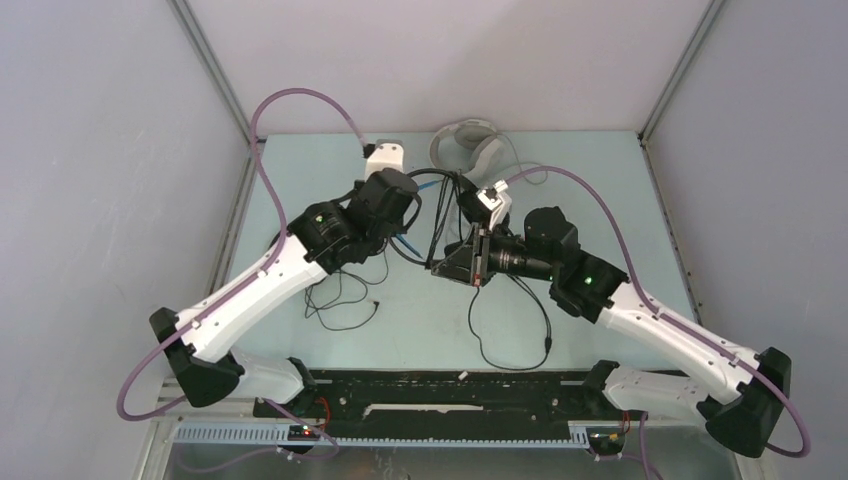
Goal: Wrap the headphones
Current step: Wrap the headphones cable around the headphones.
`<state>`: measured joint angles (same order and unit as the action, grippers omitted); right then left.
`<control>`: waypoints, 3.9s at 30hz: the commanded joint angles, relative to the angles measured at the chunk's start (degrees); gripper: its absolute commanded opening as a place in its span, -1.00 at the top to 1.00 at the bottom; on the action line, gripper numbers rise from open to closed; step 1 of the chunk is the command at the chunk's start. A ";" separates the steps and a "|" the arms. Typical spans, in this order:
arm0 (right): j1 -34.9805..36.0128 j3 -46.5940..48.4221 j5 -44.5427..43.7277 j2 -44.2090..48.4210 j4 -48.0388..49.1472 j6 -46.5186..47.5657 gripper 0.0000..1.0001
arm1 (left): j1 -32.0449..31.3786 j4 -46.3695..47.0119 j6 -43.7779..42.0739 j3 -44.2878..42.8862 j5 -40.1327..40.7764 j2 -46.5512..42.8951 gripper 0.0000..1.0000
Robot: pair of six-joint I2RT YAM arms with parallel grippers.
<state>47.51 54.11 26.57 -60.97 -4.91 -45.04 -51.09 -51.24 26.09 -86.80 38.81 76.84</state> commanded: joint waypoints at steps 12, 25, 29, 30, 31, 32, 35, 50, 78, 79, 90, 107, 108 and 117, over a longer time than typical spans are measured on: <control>8.04 -5.05 -18.04 9.76 6.39 19.66 0.74 | 2.49 9.71 20.69 -2.20 -1.90 -3.80 1.00; 14.77 -11.60 -24.00 10.59 13.43 31.04 0.68 | 2.49 13.65 25.05 -1.38 -5.33 -7.69 1.00; 17.23 -16.83 -26.48 12.17 18.79 33.48 0.66 | 2.57 13.16 25.74 -2.28 -5.17 -8.47 1.00; 17.89 -18.10 -27.98 12.36 19.86 34.15 0.65 | 2.57 13.18 25.89 -2.45 -5.08 -8.66 1.00; 18.40 -19.35 -29.07 12.51 20.90 34.87 0.64 | 2.57 13.21 25.94 -2.56 -5.01 -8.88 1.00; 18.88 -21.07 -29.82 12.54 22.13 35.45 0.63 | 2.57 13.33 26.05 -2.58 -5.05 -9.08 1.00; 19.71 -25.10 -30.89 12.47 26.73 36.88 0.61 | 2.55 14.02 26.42 -2.26 -4.99 -9.71 1.00; 18.15 -37.80 -29.45 4.03 46.76 43.92 0.28 | 2.64 15.33 27.21 -2.10 -4.34 -10.38 1.00; 14.70 -46.91 -27.91 -29.39 81.52 29.36 0.56 | 2.70 17.19 30.96 -2.42 -6.20 -12.39 1.00; 14.64 -47.19 -28.84 -29.97 82.25 29.16 0.66 | 2.74 17.18 31.22 -2.41 -6.61 -12.74 1.00; 6.31 -47.51 -28.60 -23.89 73.83 24.88 1.00 | 2.99 17.37 31.01 -0.71 -14.26 -16.97 1.00; -9.07 -40.83 -19.60 -2.38 46.83 25.96 1.00 | 3.27 13.53 10.60 1.27 -42.29 -19.20 1.00; -9.59 -40.29 -19.81 -0.62 44.92 26.79 1.00 | 3.27 11.98 9.02 1.14 -42.17 -18.92 1.00; -18.38 -35.97 -18.32 12.04 30.44 28.40 1.00 | 3.30 5.76 -5.26 4.03 -46.89 -18.38 1.00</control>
<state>32.42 14.46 6.83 -52.62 33.32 -17.96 -48.01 -46.39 27.99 -83.24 -0.84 58.94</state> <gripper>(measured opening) 0.023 0.049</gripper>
